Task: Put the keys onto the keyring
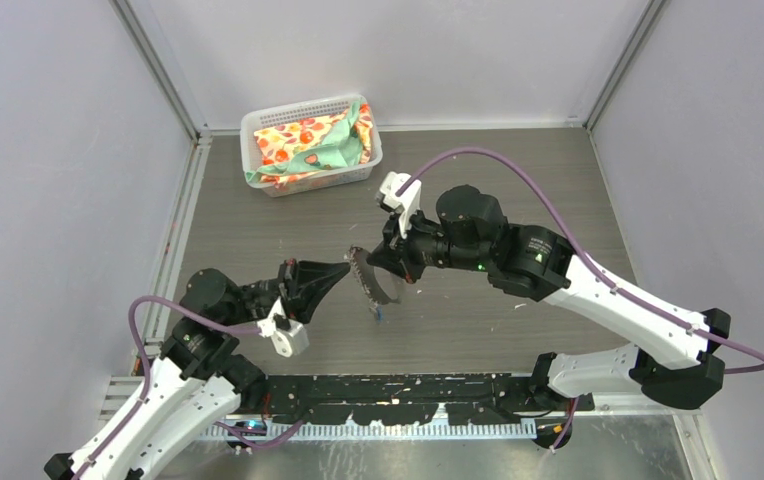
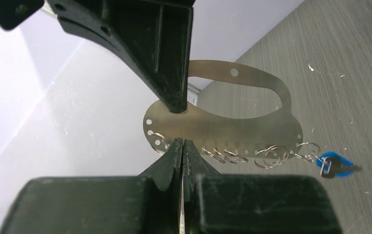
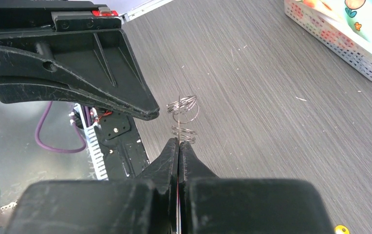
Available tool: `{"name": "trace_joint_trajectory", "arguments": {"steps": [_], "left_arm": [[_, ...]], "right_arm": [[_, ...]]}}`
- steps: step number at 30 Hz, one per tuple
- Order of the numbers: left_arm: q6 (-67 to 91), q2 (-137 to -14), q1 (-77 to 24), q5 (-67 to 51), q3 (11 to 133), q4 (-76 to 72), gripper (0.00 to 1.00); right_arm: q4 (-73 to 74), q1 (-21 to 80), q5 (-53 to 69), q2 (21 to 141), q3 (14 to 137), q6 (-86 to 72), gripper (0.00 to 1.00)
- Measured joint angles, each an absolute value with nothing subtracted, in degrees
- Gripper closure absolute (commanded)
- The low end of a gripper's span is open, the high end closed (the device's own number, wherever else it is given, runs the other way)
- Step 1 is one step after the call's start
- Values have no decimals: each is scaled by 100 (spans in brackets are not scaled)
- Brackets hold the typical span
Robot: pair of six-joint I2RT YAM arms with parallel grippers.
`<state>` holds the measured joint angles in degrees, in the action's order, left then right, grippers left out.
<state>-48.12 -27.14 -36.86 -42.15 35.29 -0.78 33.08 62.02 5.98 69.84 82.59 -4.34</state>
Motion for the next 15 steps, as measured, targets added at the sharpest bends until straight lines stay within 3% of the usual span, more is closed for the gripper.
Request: {"name": "trace_joint_trajectory", "arguments": {"steps": [4, 11, 12, 13, 15], "left_arm": [[-5214, -2711, -3686, -4412, 3516, -64, 99], [-5321, -2696, -3686, -4506, 3518, -56, 99], [-5315, -2679, -3686, -4501, 3518, -49, 92], [-5288, -2655, -3686, -4497, 3518, -45, 77], [-5107, -2604, -3686, -4431, 3524, -38, 67]], "right_arm": [[3297, 6187, 821, 6982, 8228, -454, 94], [3297, 6104, 1059, 6882, 7887, -484, 99], [3293, 6062, 1070, 6845, 7837, -499, 99], [3286, 6034, 1076, 6807, 7800, -517, 99], [3275, 5968, 1087, 6724, 7738, -556, 99]]}}
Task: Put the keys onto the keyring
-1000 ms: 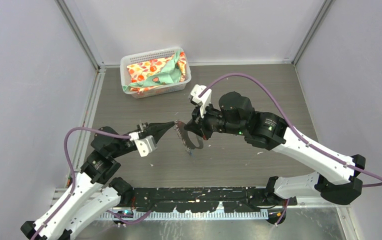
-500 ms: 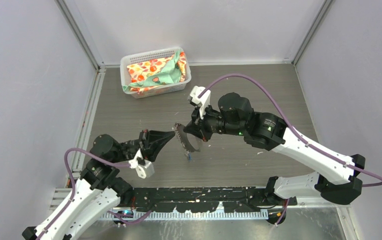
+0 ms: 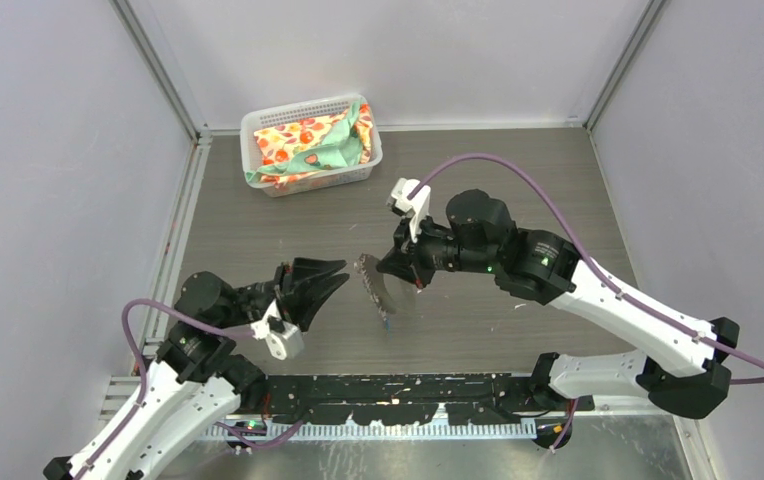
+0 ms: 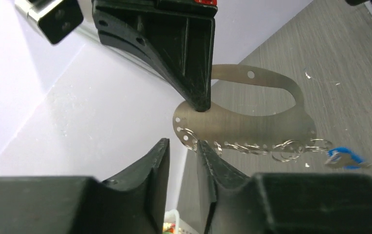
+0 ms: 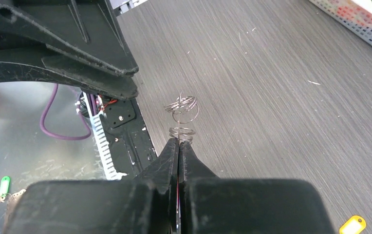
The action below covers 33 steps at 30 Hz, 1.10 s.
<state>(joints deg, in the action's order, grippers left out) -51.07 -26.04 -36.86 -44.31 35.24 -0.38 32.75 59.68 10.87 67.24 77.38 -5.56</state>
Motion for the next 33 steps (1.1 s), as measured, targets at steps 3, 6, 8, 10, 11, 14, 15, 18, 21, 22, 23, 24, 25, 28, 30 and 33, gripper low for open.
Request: {"name": "trace_joint_trajectory", "arguments": {"steps": [3, 6, 8, 10, 11, 14, 15, 18, 21, 22, 23, 24, 25, 28, 30, 33], "left_arm": [[-4394, -2596, -3686, -4233, 3627, 27, 56], [-3323, -2746, -3686, -3933, 3900, 176, 53], [-2661, -2915, -3686, -3721, 4077, 204, 53], [-2084, -3083, -3686, -3481, 4167, 196, 56], [-1833, -3173, -3686, -3354, 4189, 196, 57], [-1411, -3369, -3686, -3170, 4193, 204, 60], [-1334, -3402, -3686, -3153, 4193, 202, 61], [-1243, -3452, -3686, -3173, 4193, 266, 62], [-1247, -3376, -3686, -3205, 4191, 325, 60], [-1258, -3354, -3686, -3221, 4191, 333, 59], [-1267, -3343, -3686, -3247, 4189, 333, 56], [-1280, -3332, -3686, -3269, 4189, 331, 54], [-1299, -3312, -3686, -3288, 4189, 325, 53], [-1396, -3345, -3686, -3308, 4189, 309, 53], [-1431, -3402, -3686, -3304, 4187, 285, 54], [-1597, -3538, -3686, -3238, 4187, 209, 57]], "right_arm": [[3229, 5913, 1083, 6611, 7723, -607, 99], [3124, 5913, 1083, 6578, 7723, -628, 99], [3122, 5913, 1081, 6602, 7725, -639, 99], [3129, 5913, 1066, 6650, 7732, -648, 99], [3129, 5913, 1050, 6689, 7743, -655, 99], [3133, 5913, 967, 6779, 7762, -676, 99], [3138, 5913, 937, 6796, 7767, -687, 99], [3183, 5913, 838, 6831, 7826, -705, 99], [3183, 5911, 755, 6864, 7915, -711, 99], [3175, 5911, 738, 6877, 7944, -711, 99], [3177, 5911, 720, 6893, 7972, -711, 99], [3181, 5913, 707, 6912, 7996, -711, 99], [3181, 5913, 698, 6943, 8023, -711, 99], [3183, 5913, 679, 7048, 8075, -716, 99], [3183, 5913, 674, 7107, 8095, -729, 99], [3186, 5911, 672, 7166, 8101, -749, 99]]}}
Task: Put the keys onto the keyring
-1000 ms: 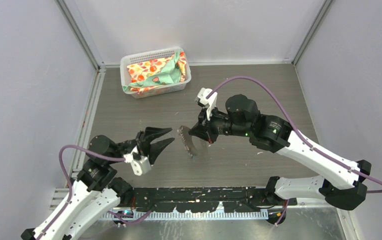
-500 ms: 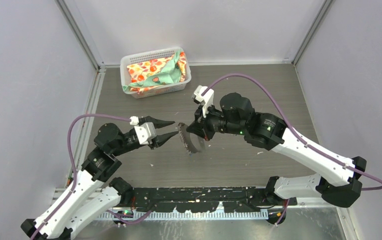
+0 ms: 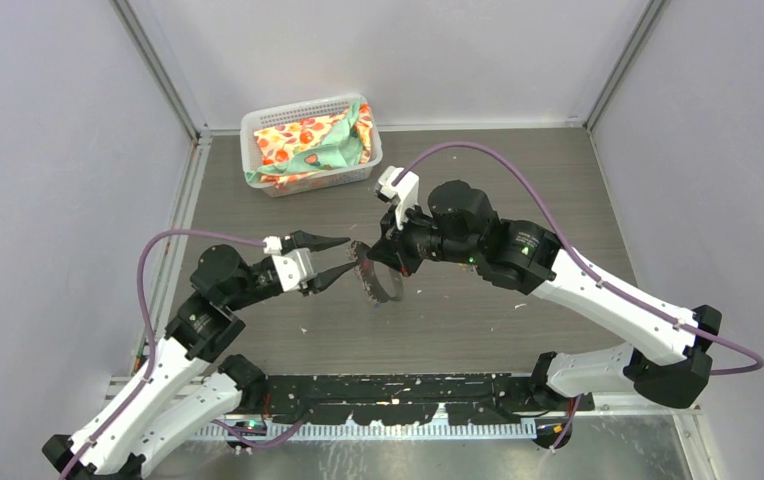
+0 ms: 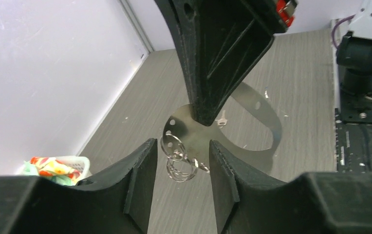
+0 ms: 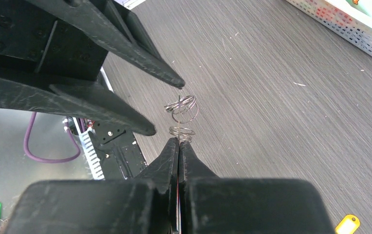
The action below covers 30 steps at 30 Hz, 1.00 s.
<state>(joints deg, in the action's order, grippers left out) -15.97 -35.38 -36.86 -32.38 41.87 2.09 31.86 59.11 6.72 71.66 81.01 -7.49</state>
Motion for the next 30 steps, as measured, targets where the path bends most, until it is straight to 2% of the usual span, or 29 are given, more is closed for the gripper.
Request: {"name": "trace_joint_trajectory", "arguments": {"steps": [7, 22, 30], "left_arm": [[-1992, -3743, -3688, -2926, 4187, 200, 69], [-2344, -3559, -3701, -2790, 4187, 248, 83], [-2421, -3548, -3701, -2856, 4187, 307, 80]], "right_arm": [[3183, 5911, 646, 7168, 8110, -753, 99], [3173, 5902, 666, 7168, 8110, -779, 99], [3170, 5902, 685, 7166, 8110, -797, 99]]}}
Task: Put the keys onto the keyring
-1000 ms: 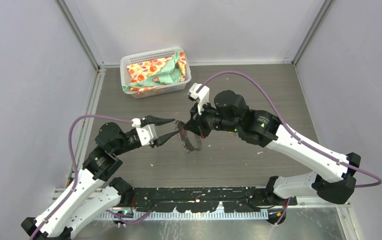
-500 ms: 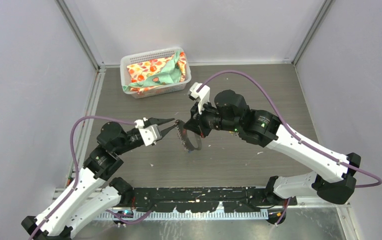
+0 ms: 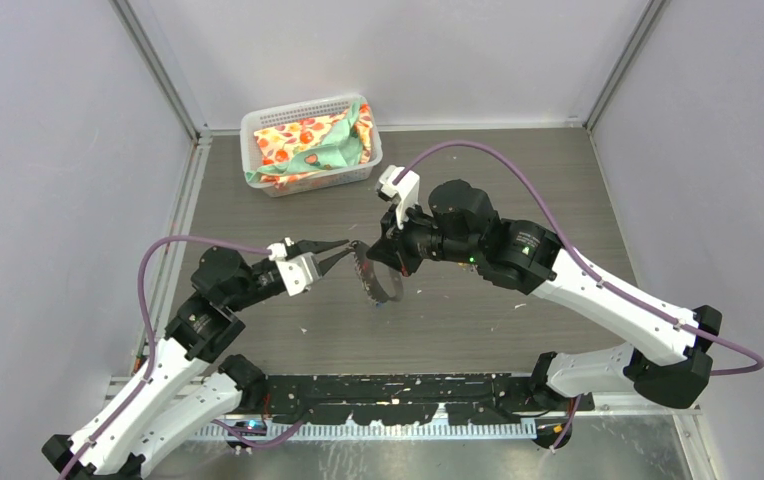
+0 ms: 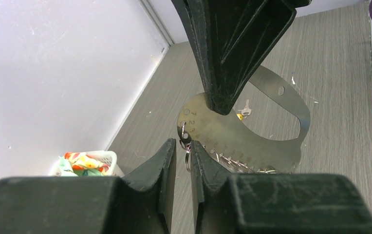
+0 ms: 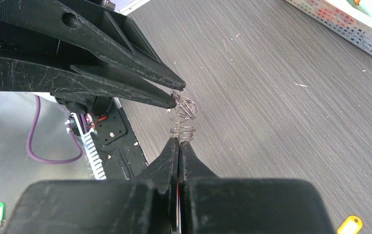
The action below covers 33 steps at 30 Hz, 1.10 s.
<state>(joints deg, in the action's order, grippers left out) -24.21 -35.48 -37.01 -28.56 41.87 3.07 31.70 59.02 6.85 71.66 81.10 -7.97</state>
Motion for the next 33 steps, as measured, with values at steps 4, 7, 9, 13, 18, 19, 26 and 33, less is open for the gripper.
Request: {"name": "trace_joint_trajectory", "arguments": {"steps": [4, 7, 9, 13, 18, 19, 26, 33], "left_arm": [[-2425, -3568, -3701, -2873, 4187, 346, 82], [-2414, -3590, -3701, -2875, 4187, 360, 88], [-2397, -3590, -3701, -2877, 4187, 360, 90], [-2331, -3573, -3701, -2877, 4187, 360, 92], [-2250, -3533, -3701, -2928, 4187, 357, 80], [-2226, -3533, -3701, -2939, 4187, 353, 79], [-2075, -3542, -3701, -2963, 4187, 346, 78], [-2008, -3579, -3701, -2963, 4187, 333, 85]], "right_arm": [[3170, 5902, 725, 7166, 8110, -797, 99], [3173, 5900, 735, 7166, 8108, -797, 99], [3173, 5900, 733, 7166, 8108, -794, 99], [3170, 5900, 731, 7161, 8097, -797, 99], [3151, 5902, 735, 7102, 8034, -799, 99], [3148, 5902, 738, 7091, 8027, -801, 99], [3148, 5902, 764, 7074, 7981, -812, 99], [3151, 5902, 792, 7074, 7968, -816, 99]]}}
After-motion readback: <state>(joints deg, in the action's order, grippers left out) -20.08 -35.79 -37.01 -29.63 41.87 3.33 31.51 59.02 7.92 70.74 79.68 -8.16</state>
